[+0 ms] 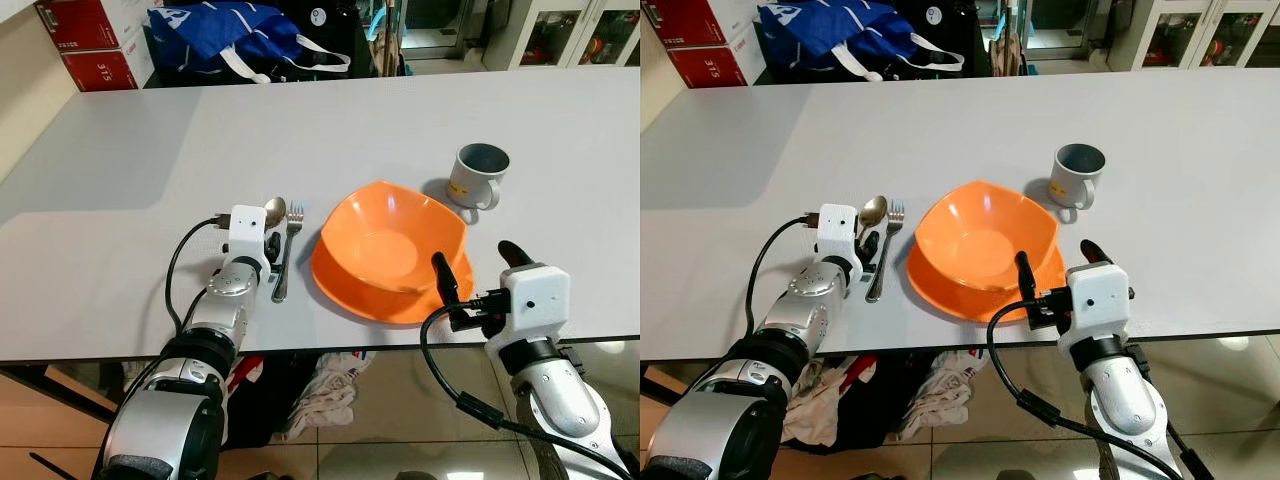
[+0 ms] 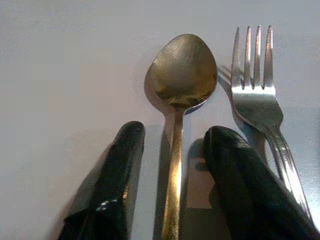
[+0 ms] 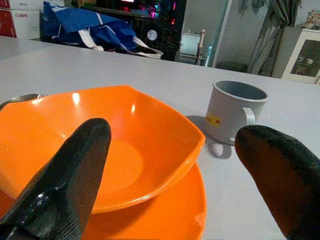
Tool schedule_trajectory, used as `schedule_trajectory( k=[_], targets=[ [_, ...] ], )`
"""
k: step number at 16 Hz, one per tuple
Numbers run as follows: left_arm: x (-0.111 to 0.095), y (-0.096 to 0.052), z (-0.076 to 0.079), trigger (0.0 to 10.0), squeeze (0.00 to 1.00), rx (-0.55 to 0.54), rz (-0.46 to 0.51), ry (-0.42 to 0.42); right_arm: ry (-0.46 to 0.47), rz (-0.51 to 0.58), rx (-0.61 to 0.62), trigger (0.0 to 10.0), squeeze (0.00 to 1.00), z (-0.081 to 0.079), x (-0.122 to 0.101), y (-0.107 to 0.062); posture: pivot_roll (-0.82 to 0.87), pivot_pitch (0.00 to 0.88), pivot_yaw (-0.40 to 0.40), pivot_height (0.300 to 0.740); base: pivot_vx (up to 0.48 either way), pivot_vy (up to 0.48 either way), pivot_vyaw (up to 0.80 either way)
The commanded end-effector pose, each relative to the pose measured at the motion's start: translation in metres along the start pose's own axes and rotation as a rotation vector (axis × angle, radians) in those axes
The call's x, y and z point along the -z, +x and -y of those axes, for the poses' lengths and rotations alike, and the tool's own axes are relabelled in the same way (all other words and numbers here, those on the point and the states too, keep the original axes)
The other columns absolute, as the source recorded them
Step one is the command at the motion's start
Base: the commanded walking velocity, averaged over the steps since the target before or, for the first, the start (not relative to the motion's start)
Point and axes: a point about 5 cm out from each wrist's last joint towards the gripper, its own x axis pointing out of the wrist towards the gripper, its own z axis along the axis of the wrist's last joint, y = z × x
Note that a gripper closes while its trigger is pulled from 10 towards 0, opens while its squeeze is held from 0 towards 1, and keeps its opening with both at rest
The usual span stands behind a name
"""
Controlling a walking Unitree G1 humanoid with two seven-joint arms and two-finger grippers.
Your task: Setting the table
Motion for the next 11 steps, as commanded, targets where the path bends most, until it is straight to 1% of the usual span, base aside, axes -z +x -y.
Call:
schedule_trajectory(
  k=[1,7,8,11],
  targets=[
    [0.0101,-0.0017,-0.0019,10.0,1.00,-0.007,-0.047,0.007,0.000,0.006,-0.004,10.0,0.00,-0.0017,-0.0003,0.0012,-0.27,0.024,0.086,0.740,0.000,0.000,0.00],
    [0.0079,-0.0010,0.0013,10.0,1.00,0.000,-0.043,0.004,-0.001,0.011,-0.008,10.0,0.00,-0.0022,0.0013,0.0034,-0.27,0.011,0.086,0.740,0.000,0.000,0.00],
    [0.0065,-0.0010,0.0023,10.0,0.00,0.005,-0.040,0.006,-0.001,0.011,-0.009,10.0,0.00,-0.0023,0.0017,0.0035,-0.27,0.010,0.087,0.740,0.000,0.000,0.00],
    [0.0006,-0.0021,0.0054,10.0,0.00,0.017,-0.017,0.019,-0.002,0.010,-0.009,10.0,0.00,-0.0025,0.0023,0.0032,-0.27,0.010,0.090,0.740,0.000,0.000,0.00]
  ],
)
